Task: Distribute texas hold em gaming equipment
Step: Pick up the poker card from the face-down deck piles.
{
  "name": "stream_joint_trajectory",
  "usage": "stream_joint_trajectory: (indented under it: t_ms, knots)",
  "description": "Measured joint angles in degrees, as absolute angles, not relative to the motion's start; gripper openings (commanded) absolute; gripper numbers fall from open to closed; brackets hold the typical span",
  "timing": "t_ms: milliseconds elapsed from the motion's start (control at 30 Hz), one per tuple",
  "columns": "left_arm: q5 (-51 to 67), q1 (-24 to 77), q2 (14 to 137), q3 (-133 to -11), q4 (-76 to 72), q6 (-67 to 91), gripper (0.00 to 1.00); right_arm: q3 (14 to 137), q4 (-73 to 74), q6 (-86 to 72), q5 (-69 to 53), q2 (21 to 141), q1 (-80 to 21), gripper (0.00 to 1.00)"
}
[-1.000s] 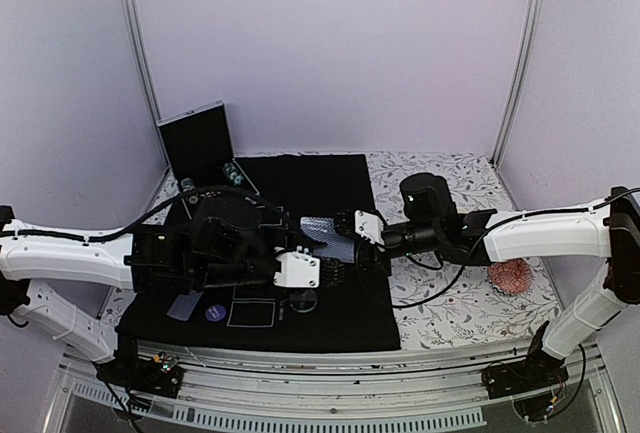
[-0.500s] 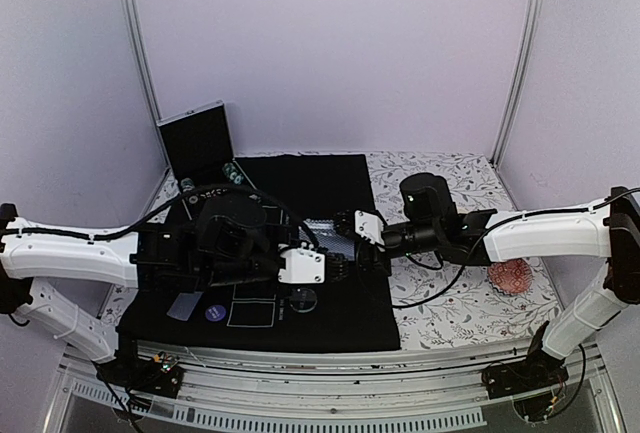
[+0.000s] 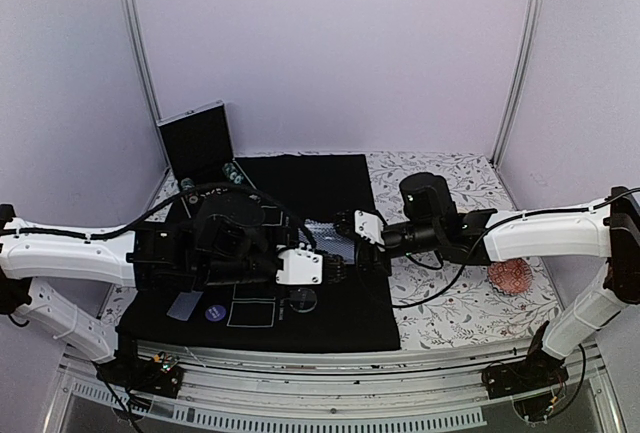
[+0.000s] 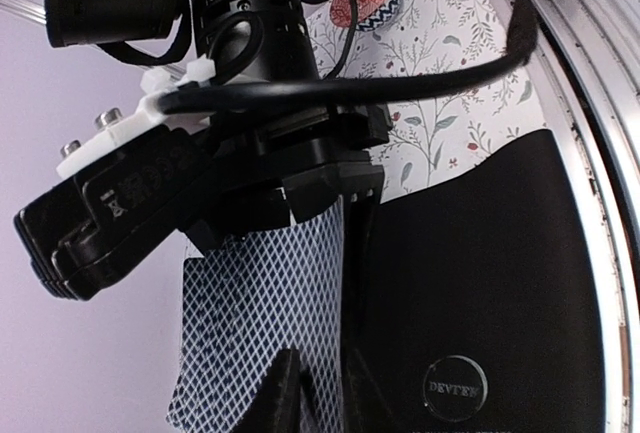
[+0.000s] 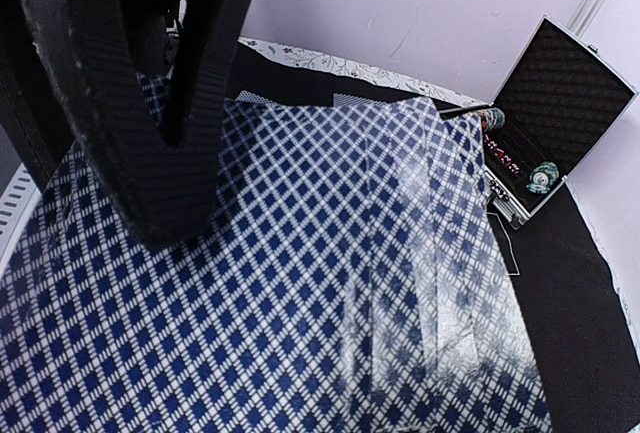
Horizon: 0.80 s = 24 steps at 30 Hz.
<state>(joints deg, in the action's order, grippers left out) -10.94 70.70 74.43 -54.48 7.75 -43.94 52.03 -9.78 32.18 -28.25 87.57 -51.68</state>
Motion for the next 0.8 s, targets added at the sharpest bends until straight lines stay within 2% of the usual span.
stream_joint_trajectory:
  t_ms: [300, 367, 567, 800]
  knots:
    - [-10.04, 70.70, 74.37, -54.50, 8.14, -43.11, 0.33, 52.18, -9.39, 32.32, -28.27, 87.57, -51.68, 0.37]
    - [-9.08, 70.70, 74.02, -54.52, 8.29, -42.83, 0.33, 52.18, -9.37, 32.32, -28.27, 87.57, -51.68, 0.37]
    - [-7.90, 70.70, 73.56, -54.98, 8.29, -41.98, 0.18, 52.18, -9.34, 32.34, -28.60, 87.57, -51.68, 0.37]
    - [-8.01, 70.70, 73.56, -55.37, 8.36, -41.74, 0.07, 52.21, -9.26, 32.34, -28.86, 87.57, -51.68, 0.37]
